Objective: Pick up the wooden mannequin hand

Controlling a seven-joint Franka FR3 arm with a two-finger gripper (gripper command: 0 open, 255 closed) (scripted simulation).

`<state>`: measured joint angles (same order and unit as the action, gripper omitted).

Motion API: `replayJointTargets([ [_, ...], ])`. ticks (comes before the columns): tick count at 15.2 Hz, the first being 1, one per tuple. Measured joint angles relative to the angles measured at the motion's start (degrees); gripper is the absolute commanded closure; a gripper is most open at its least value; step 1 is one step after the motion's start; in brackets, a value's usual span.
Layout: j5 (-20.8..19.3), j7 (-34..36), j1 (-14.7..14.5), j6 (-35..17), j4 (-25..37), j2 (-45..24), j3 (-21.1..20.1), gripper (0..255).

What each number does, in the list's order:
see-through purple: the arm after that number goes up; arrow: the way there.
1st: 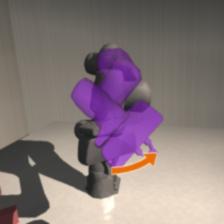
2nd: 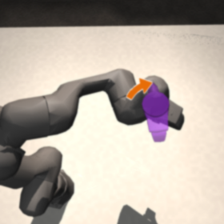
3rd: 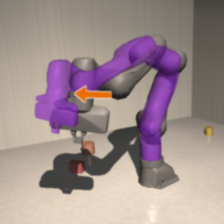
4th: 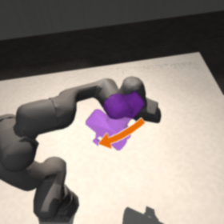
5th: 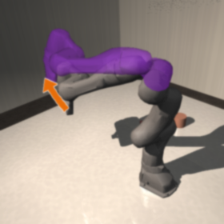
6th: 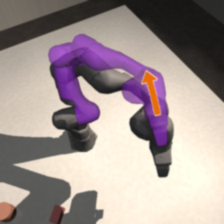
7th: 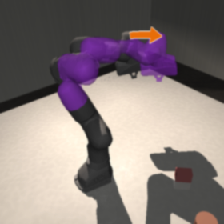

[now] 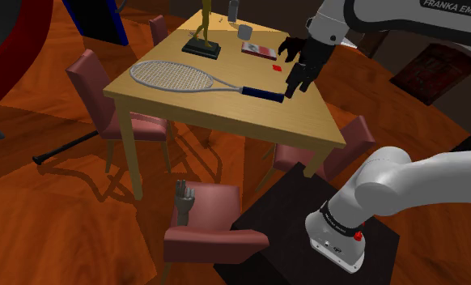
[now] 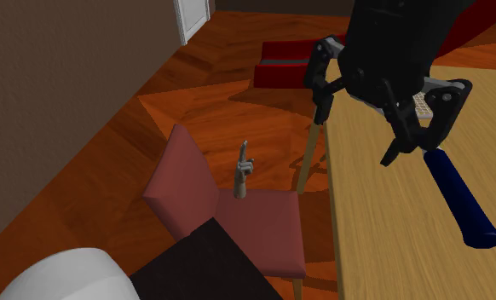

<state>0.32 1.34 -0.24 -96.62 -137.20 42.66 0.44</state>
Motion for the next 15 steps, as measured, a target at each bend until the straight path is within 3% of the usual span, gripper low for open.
replayJointTargets([
  [4, 0.4, -0.5, -1.2, -3.6, -2.5, -0.5, -1.1, 0],
  [15, 2.4, -0.8, -8.0, -26.6, -11.9, -10.8, -9.0, 0],
])
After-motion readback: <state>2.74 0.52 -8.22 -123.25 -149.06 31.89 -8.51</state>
